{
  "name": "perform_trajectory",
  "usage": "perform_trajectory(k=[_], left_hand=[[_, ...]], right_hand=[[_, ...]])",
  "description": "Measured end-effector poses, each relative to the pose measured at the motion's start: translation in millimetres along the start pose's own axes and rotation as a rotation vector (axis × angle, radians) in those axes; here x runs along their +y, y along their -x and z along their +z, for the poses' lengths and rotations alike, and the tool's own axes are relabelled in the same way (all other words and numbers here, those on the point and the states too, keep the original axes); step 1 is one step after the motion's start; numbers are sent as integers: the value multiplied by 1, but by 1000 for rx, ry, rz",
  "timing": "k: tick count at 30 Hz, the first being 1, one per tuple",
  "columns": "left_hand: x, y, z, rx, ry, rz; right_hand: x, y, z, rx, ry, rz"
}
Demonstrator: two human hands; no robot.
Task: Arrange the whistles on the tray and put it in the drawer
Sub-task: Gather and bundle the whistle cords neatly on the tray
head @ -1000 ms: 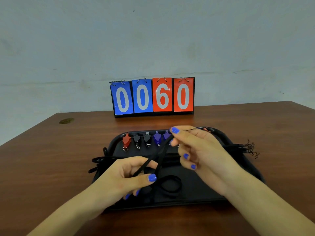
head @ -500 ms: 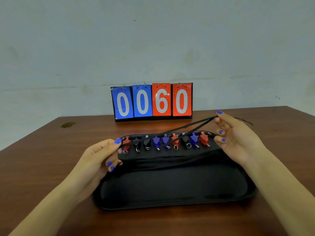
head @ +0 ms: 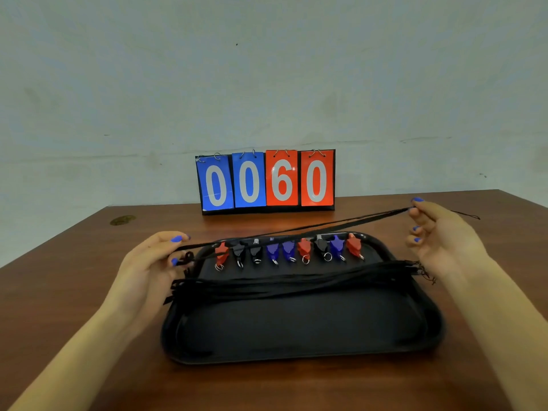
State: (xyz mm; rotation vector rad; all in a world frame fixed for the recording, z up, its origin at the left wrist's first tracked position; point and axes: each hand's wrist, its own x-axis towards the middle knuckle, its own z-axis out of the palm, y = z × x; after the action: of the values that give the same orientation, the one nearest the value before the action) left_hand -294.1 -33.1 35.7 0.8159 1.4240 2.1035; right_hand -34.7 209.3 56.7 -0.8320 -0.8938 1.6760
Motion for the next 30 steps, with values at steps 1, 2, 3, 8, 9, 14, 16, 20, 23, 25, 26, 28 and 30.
perform_trajectory(k=[1,2,3,8,9,14,16,20,23,25,26,28,30], left_hand=[[0,-1,0,31,5,11],[-1,-2,-1,52,8,25],[0,-2,-1,66,17,32],[1,-4,-3,82,78,48],[2,-3,-3,81,80,51],[6,0,-1,58,126,15],[8,1,0,48,163,-15],[11,4,3,22,185,-67],[12,6,3,-5,176,-67],[12,5,3,-17,175,-65],[12,4,2,-22,178,-63],[12,3,0,-30,189,-66],[13,3,-1,-25,183,-66]], right_hand=[[0,-1,-1,7,-3,4],[1,-2,-2,12,-5,7],[1,-3,-2,15,-7,9],[3,-4,-3,18,4,18],[3,-4,-3,19,6,20],[3,-5,-5,48,-22,19],[3,-5,-6,64,-36,18],[3,-6,-8,77,-48,38],[3,-7,-9,76,-58,48],[3,-7,-9,79,-58,49],[3,-7,-9,79,-56,50],[3,-7,-8,77,-47,51],[4,-7,-7,77,-36,52]])
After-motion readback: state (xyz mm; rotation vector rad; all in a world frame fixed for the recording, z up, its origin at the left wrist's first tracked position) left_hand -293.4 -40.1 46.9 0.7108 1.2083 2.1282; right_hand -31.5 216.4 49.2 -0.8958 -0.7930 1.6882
